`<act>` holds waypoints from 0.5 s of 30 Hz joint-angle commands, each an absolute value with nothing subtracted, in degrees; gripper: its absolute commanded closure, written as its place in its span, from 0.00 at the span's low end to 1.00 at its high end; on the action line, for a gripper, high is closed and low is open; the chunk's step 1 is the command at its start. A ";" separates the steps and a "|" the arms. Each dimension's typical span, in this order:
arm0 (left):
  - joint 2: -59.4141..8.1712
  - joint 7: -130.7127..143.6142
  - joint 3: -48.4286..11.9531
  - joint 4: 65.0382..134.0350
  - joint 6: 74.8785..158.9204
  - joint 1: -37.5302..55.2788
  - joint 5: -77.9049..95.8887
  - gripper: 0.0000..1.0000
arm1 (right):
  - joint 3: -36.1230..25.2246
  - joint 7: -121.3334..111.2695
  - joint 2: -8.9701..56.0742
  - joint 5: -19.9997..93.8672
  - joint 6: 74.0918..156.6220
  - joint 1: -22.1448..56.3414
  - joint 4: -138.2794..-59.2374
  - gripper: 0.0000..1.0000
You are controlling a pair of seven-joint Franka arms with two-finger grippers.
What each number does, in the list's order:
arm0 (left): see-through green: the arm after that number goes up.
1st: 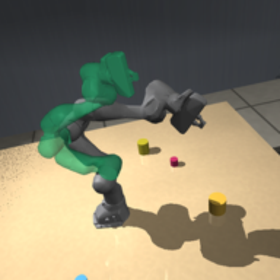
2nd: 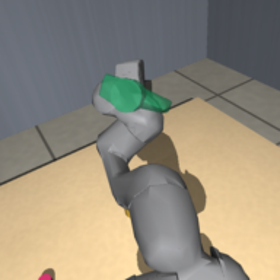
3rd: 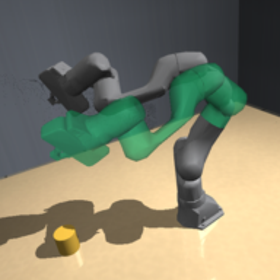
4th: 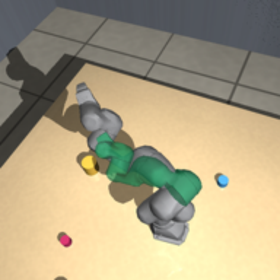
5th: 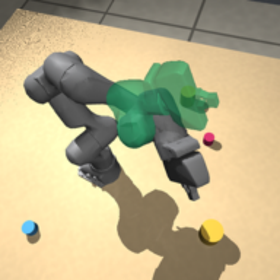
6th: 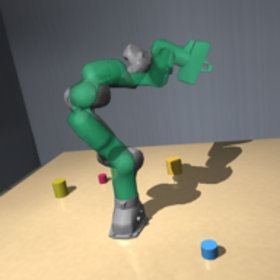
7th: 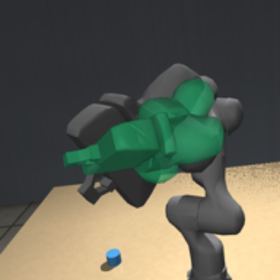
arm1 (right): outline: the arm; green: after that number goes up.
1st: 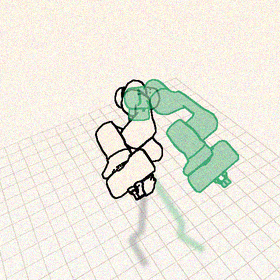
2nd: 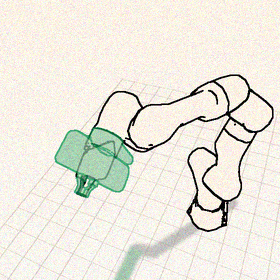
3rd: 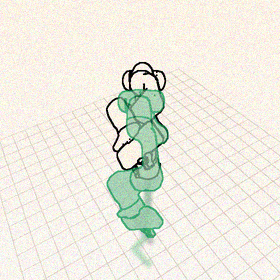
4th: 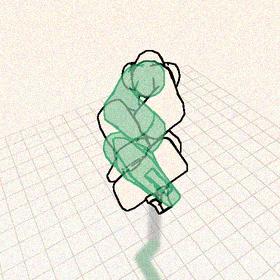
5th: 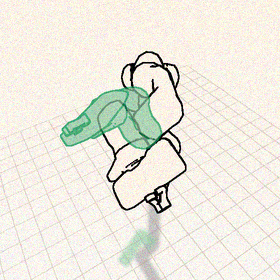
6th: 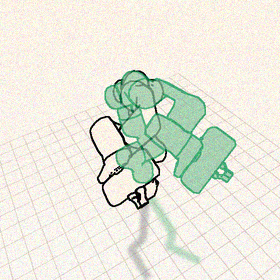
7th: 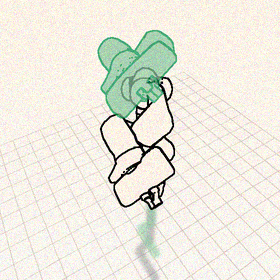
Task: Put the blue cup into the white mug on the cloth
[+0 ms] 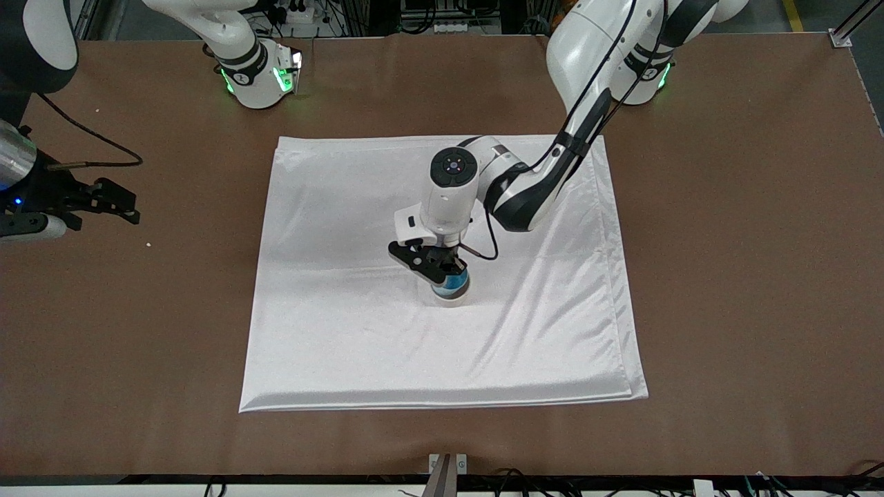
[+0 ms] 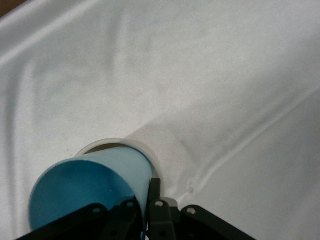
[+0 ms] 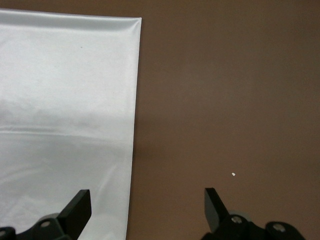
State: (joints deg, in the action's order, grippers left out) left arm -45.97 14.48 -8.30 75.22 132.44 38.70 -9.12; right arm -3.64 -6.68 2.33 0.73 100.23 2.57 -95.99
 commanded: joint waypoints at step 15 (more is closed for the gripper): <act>-43.51 13.89 -7.73 73.74 130.61 38.85 -10.81 0.00 | -3.08 -6.06 0.61 0.09 97.21 0.09 -90.44 0.00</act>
State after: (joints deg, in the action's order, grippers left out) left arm -45.98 14.43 -8.30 74.17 132.49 38.72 -9.41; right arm -3.77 -6.58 1.45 0.68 99.73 1.28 -93.21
